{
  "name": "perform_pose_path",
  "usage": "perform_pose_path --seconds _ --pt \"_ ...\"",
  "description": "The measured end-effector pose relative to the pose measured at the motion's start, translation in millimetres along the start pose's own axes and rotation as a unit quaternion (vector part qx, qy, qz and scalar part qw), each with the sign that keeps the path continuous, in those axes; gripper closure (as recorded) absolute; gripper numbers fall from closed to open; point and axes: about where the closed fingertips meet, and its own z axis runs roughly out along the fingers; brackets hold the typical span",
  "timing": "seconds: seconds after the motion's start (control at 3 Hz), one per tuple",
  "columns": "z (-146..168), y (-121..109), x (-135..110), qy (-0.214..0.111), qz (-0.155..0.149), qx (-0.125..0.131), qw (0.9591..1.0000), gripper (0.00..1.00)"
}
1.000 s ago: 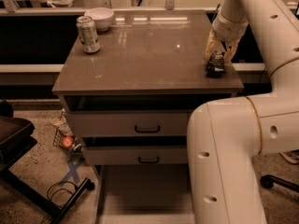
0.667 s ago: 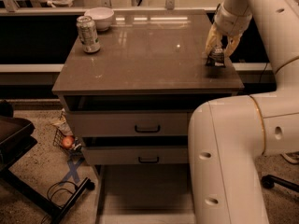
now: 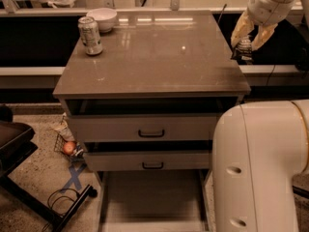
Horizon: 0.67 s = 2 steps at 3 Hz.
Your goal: Place rxbar chocolate into bottom drawer
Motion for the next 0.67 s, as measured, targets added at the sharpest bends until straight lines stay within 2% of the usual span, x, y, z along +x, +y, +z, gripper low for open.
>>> perform_pose_path --seconds 0.33,0.67 --pt "-24 -41 22 0.001 0.015 -0.015 0.9998 1.00" --pt "-22 -75 41 0.006 0.036 -0.031 0.9989 1.00"
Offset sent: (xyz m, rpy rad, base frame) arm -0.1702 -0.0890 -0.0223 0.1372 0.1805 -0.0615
